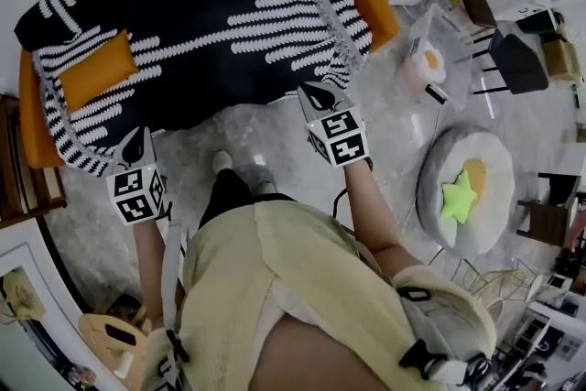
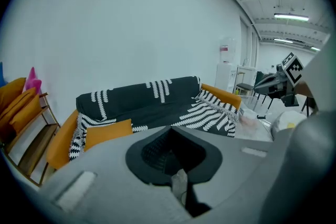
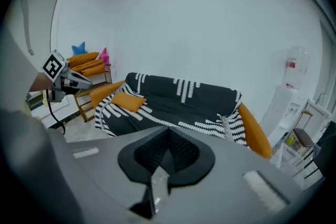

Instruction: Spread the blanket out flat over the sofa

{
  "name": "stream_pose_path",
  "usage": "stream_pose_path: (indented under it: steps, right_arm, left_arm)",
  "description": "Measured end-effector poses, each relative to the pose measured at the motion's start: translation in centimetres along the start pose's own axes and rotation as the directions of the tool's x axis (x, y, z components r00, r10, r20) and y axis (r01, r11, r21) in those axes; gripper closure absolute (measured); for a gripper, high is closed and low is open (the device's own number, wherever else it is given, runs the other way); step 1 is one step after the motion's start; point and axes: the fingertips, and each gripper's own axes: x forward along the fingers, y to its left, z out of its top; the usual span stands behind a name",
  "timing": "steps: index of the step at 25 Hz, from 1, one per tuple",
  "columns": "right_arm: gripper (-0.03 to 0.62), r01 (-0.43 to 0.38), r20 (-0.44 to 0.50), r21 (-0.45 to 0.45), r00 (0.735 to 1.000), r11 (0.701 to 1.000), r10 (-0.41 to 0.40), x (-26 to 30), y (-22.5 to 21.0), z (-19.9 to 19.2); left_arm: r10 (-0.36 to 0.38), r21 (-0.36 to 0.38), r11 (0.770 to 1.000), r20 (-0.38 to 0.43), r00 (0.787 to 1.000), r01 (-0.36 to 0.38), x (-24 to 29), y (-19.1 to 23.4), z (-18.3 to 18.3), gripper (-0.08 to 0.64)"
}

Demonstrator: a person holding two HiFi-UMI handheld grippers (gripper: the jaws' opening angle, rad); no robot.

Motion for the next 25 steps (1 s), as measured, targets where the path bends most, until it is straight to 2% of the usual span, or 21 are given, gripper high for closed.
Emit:
stream_pose_path:
  steps: [8,13,25]
  right_arm:
    - [0.588,-0.038,0.104,0.005,0.994,0.999,0.037,-0.9,0.4,3.7]
    - [0.588,-0.037,0.153,0.024,0.988,0.999,0.033,-1.2,0.2,5.4]
    - [0.588,-0.009,0.159,0.091,0.987,0.996,-0.005,-0.8,-1.0,6.1]
  left_arm:
    - [-0.01,0.0,1.0,0.058,0.998,0.01,-0.4,-0.4,2.8,0.555]
    - [-0.009,-0.002,1.0,0.076,0.997,0.009,-0.6,-0.5,3.8,0.555]
    - [-0.005,-0.015,1.0,0.102,0.995,0.006,-1.1,0.4,5.4,0.555]
